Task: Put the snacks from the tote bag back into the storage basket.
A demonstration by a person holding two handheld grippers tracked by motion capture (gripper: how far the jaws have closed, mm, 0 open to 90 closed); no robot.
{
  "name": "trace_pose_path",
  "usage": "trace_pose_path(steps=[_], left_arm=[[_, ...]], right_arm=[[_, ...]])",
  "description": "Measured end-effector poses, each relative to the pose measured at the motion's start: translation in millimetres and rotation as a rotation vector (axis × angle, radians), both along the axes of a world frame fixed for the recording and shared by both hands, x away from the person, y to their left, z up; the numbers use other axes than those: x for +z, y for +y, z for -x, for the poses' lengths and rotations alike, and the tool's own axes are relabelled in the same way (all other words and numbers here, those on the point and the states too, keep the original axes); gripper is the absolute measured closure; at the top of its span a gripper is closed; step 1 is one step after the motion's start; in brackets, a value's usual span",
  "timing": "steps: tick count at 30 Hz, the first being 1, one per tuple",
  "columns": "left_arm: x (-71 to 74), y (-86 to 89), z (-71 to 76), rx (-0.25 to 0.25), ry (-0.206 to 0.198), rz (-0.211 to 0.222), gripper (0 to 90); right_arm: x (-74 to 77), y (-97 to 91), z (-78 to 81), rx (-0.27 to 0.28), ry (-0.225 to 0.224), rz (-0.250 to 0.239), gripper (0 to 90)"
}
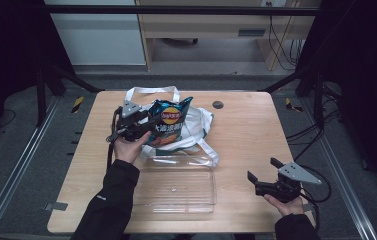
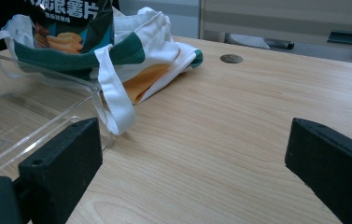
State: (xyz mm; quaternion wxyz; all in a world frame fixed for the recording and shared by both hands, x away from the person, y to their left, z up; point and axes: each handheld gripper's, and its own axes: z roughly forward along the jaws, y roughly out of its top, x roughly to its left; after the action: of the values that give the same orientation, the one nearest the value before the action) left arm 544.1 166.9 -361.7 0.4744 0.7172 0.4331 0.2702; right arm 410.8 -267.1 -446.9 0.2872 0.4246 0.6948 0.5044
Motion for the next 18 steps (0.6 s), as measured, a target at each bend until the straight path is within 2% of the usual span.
trace_pose_path(steps=[5,7,11,18], left_arm=[[-3.3,-1.3,-2.9,-0.007,0.006,-0.008,61.6],[-4.4,-2.4,-4.3,-0.017,0.013,0.004,65.6],[-5.2,-3.8,-5.1,-0.018,0.013,0.002,73.7],[-4.5,-1.8,-6.2,-0.009,0.040,0.014,81.4]], right_arm=[[-0.1,0.0,-0.1,0.001,0.000,0.001,4.4],[0.0,0.0,-0.1,0.001,0.000,0.000,4.4],[0.0,0.1,0.1,0.001,0.002,-0.001,4.4],[0.1,0.1,0.0,0.002,0.001,-0.001,4.5]])
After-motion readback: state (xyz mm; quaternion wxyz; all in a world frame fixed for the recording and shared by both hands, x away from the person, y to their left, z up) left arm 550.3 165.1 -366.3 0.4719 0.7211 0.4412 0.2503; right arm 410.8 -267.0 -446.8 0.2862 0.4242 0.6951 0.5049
